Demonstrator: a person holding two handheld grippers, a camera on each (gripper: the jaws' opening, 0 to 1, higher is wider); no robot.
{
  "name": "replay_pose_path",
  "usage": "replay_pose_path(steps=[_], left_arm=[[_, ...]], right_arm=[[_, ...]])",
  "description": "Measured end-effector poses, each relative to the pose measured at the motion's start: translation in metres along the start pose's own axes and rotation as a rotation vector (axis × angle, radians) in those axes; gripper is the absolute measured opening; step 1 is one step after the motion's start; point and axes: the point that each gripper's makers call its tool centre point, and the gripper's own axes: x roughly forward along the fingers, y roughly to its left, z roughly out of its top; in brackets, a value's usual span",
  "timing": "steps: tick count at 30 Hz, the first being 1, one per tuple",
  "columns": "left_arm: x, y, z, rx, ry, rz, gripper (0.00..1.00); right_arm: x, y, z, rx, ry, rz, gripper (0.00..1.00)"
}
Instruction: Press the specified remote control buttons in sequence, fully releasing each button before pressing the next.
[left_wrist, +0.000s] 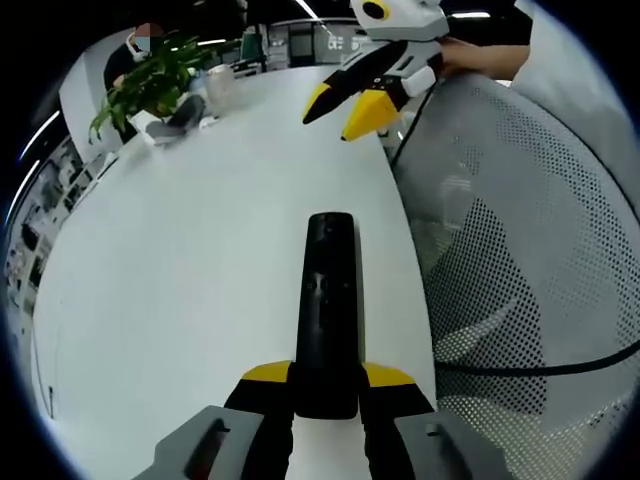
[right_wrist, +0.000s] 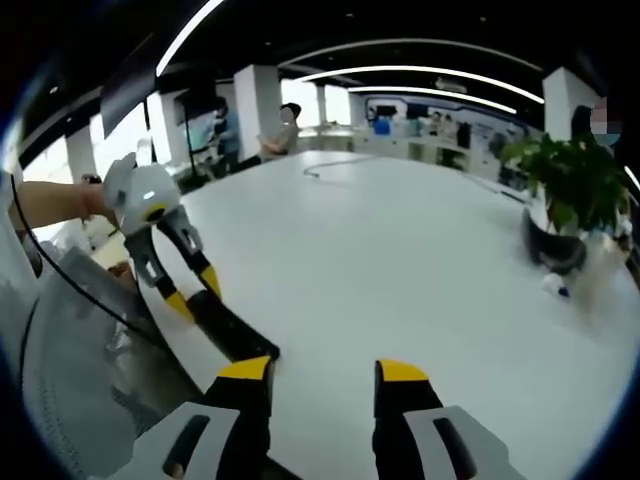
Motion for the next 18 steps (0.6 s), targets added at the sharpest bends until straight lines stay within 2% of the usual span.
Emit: replay_pose_path(steps=[18], left_arm=[[0.003,-0.017,0.005,-0.003,-0.018,-0.001,0.24]], right_arm=[[0.002,0.003,-0.006,-0.015,0.034,0.017,0.36]])
